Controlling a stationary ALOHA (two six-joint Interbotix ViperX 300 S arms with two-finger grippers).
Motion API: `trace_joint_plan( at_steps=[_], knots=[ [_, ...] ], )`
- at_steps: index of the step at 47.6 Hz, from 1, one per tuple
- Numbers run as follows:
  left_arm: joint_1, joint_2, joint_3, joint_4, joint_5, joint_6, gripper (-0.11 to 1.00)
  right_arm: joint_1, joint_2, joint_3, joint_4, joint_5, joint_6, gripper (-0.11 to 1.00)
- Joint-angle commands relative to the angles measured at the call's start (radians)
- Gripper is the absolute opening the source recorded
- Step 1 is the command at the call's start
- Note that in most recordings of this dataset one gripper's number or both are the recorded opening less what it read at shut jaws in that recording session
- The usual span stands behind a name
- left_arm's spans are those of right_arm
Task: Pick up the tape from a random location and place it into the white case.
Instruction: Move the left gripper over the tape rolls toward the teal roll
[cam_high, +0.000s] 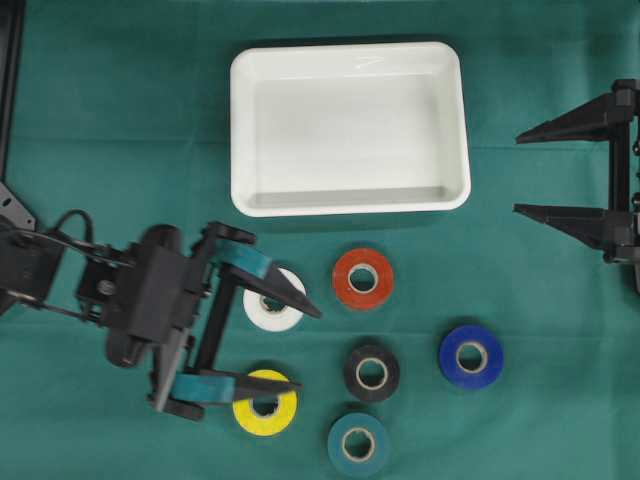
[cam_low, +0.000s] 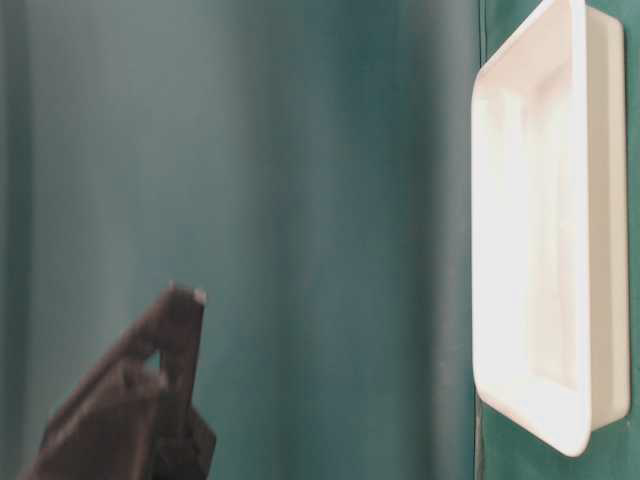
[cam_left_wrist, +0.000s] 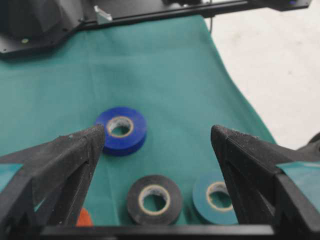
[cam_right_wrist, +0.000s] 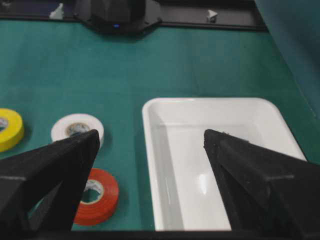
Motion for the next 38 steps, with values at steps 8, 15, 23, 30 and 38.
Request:
trace_joint_plan(
  at_steps=[8, 15, 23, 30, 38],
  knots=[
    [-0.005, 0.071, -0.118, 0.005, 0.012, 0.003, 0.98, -0.002, 0.006, -0.02, -0.002, -0.006, 0.002, 0.92],
    [-0.005, 0.107, -0.164, 0.005, 0.012, 0.035, 0.98, 0.0, 0.006, -0.02, -0.002, -0.006, 0.002, 0.92],
    [-0.005, 0.126, -0.192, 0.005, 0.012, 0.058, 0.98, 0.0, 0.006, -0.02, -0.002, -0.006, 0.002, 0.92],
    [-0.003, 0.129, -0.196, 0.003, 0.012, 0.058, 0.98, 0.0, 0.006, -0.02, -0.002, -0.006, 0.002, 0.92],
    [-0.003, 0.129, -0.198, 0.0, 0.023, 0.057, 0.98, 0.0, 0.006, -0.02, -0.002, -0.005, 0.002, 0.92]
  ],
)
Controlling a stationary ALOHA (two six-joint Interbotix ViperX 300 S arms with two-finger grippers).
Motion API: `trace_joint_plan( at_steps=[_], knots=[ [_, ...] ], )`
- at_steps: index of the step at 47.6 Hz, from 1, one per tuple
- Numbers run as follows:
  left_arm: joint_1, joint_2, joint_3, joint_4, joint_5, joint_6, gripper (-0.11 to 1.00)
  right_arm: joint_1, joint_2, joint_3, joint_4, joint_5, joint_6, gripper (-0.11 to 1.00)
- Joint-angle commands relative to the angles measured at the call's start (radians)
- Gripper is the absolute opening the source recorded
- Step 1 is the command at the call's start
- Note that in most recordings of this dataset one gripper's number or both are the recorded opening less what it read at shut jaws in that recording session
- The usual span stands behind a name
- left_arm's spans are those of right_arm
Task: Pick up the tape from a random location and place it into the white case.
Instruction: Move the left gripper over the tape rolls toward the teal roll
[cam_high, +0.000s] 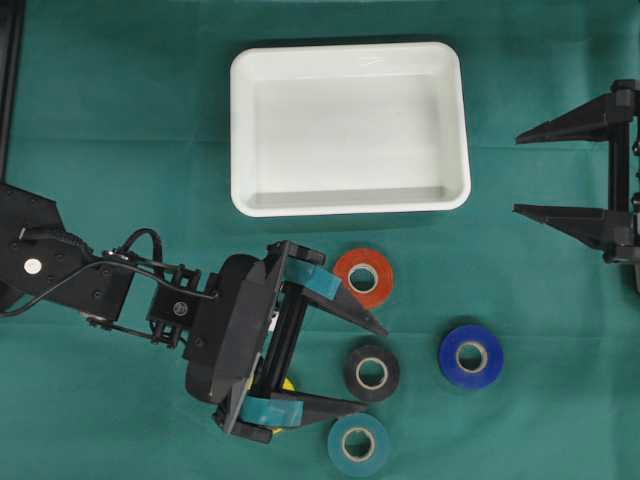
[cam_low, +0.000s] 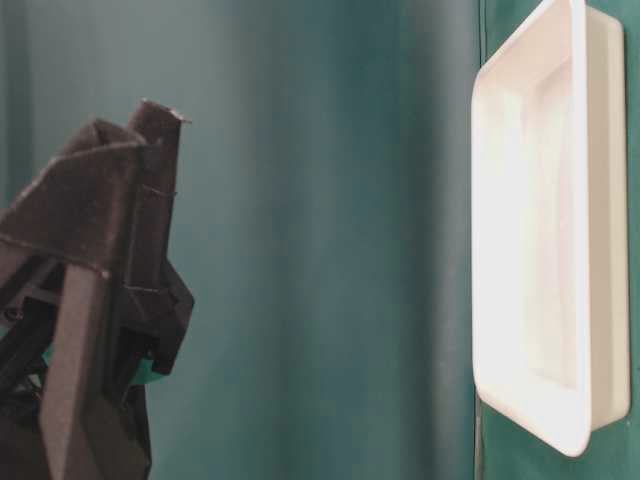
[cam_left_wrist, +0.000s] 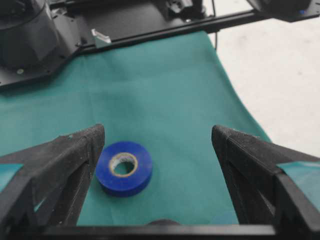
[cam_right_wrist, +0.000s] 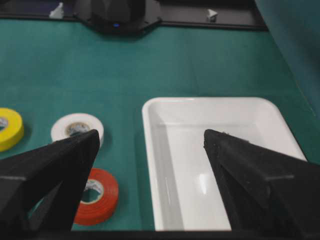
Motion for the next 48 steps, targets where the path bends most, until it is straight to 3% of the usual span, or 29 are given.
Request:
trace_joint_plan(
  at_steps=[1, 13, 48],
  knots=[
    [-0.003, -0.011, -0.028, -0.002, 0.003, -0.002, 0.98, 0.0, 0.006, -0.02, 0.0, -0.006, 0.002, 0.92],
    [-0.005, 0.021, -0.087, -0.002, 0.124, -0.005, 0.98, -0.002, 0.008, -0.02, 0.0, -0.005, 0.002, 0.92],
    [-0.017, 0.25, -0.512, 0.0, 0.896, -0.006, 0.98, 0.002, 0.015, -0.018, 0.0, 0.023, 0.003, 0.92]
  ],
)
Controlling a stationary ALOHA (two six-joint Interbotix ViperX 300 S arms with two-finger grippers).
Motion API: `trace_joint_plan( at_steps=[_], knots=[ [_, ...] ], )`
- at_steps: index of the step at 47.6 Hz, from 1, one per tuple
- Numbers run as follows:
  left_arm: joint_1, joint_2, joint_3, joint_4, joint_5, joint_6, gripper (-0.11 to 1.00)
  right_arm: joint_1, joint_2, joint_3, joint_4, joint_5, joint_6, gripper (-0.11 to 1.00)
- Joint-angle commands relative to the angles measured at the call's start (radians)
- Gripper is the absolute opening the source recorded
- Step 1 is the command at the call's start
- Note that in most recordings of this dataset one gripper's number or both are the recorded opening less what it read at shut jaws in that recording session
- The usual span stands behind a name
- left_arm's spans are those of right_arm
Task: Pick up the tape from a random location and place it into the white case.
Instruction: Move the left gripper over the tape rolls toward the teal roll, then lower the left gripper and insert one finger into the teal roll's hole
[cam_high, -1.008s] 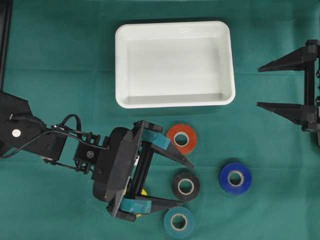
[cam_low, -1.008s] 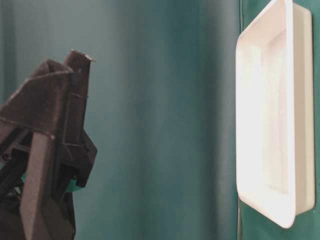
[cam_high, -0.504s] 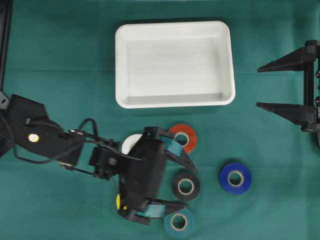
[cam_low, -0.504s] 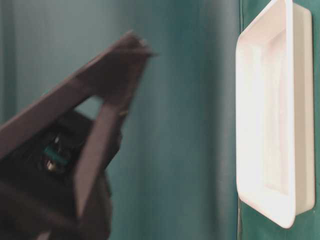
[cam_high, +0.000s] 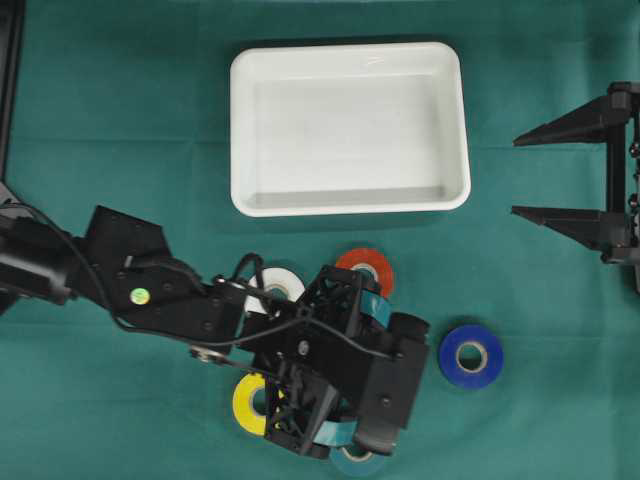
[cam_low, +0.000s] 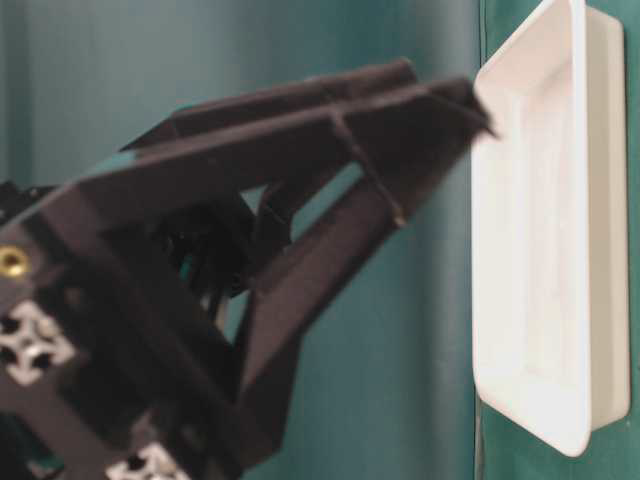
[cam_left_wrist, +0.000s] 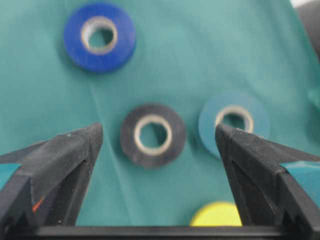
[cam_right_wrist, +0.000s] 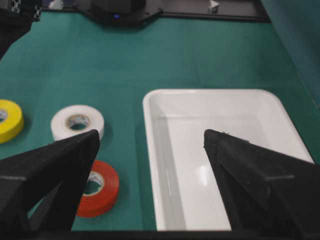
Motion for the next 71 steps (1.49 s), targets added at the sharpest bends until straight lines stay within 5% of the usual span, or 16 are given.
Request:
trace_joint_plan(
  at_steps=[1, 13, 53, 61, 71],
  knots=[
    [-0.014, 0.002, -0.067, -0.002, 0.069, -0.002, 0.98, 0.002, 0.006, -0.018, -0.002, 0.002, 0.002, 0.92],
    [-0.025, 0.031, -0.129, 0.003, 0.192, -0.009, 0.98, 0.002, 0.006, -0.018, -0.002, 0.005, 0.002, 0.92],
    [-0.029, 0.029, -0.124, 0.008, 0.19, -0.005, 0.98, 0.005, 0.014, -0.018, 0.0, 0.011, 0.002, 0.92],
    [-0.038, 0.026, -0.115, 0.009, 0.161, 0.091, 0.98, 0.003, 0.014, -0.018, 0.0, 0.009, 0.003, 0.92],
    [-0.071, 0.025, -0.107, 0.009, 0.124, 0.307, 0.98, 0.003, 0.014, -0.018, -0.002, 0.012, 0.002, 0.92]
  ],
)
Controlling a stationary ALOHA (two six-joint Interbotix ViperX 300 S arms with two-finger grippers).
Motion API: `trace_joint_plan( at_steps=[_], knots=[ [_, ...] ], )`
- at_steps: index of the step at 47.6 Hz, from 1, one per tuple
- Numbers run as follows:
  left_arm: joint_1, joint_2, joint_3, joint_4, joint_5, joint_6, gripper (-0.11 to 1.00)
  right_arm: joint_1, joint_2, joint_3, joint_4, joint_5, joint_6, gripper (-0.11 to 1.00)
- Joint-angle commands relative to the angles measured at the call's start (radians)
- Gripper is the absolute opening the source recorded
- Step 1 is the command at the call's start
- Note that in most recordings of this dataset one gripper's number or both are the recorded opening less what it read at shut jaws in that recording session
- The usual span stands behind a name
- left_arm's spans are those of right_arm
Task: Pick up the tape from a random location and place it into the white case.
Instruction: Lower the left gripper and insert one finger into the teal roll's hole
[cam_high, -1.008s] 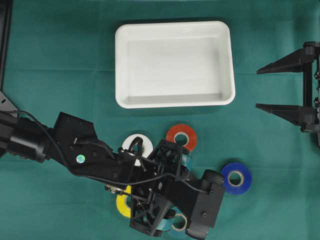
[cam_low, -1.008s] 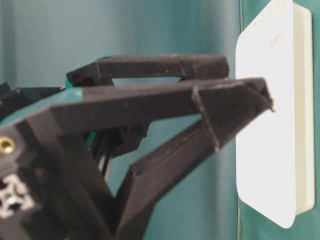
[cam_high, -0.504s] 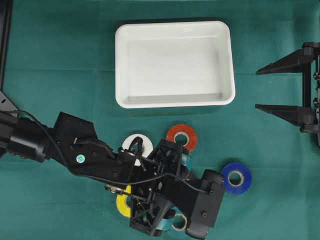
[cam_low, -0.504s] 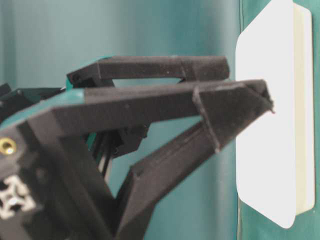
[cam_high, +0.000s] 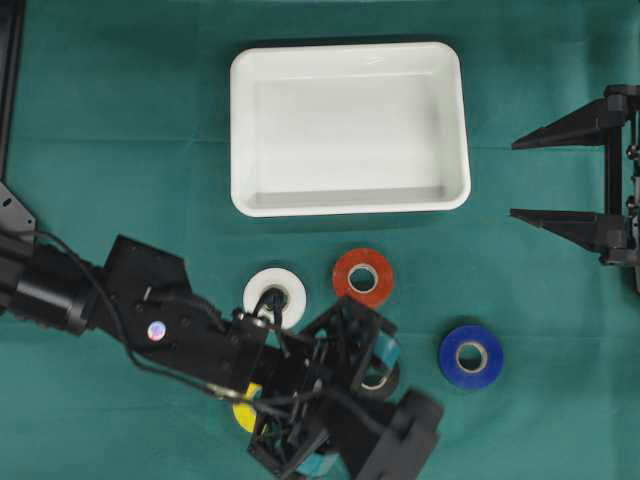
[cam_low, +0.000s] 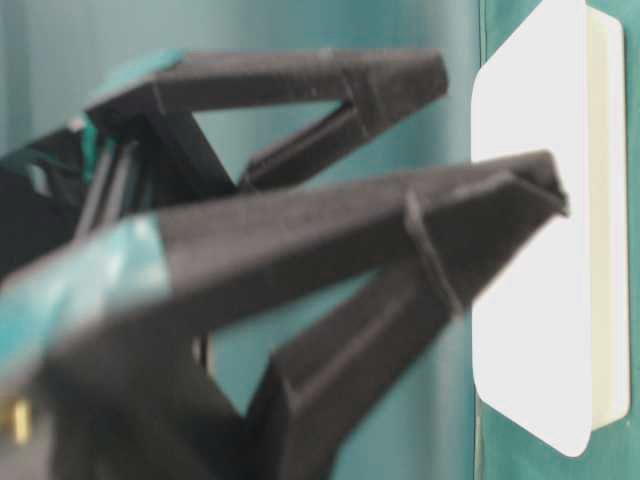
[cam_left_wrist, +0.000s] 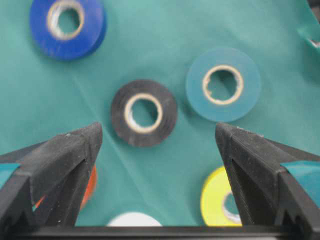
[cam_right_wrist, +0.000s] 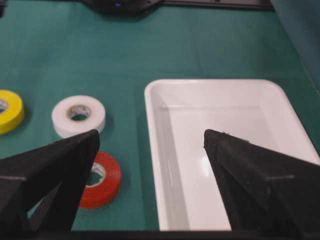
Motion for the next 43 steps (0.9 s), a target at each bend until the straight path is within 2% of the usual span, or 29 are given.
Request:
trace_joint_plan(
  at_steps=[1, 10, 14, 43],
  knots=[
    [-0.018, -0.025, -0.011, 0.002, -0.018, 0.066, 0.98, 0.0, 0.006, -0.018, 0.002, -0.003, 0.002, 0.92],
    [-0.031, -0.029, -0.002, 0.002, -0.028, 0.278, 0.98, 0.002, 0.006, -0.018, 0.002, -0.003, 0.002, 0.92],
    [-0.035, -0.028, -0.002, 0.0, -0.031, 0.331, 0.98, 0.0, 0.008, -0.018, 0.002, -0.003, 0.0, 0.92],
    [-0.035, -0.021, -0.003, -0.002, -0.094, 0.333, 0.97, 0.002, 0.012, -0.017, 0.002, -0.005, 0.0, 0.92]
  ],
)
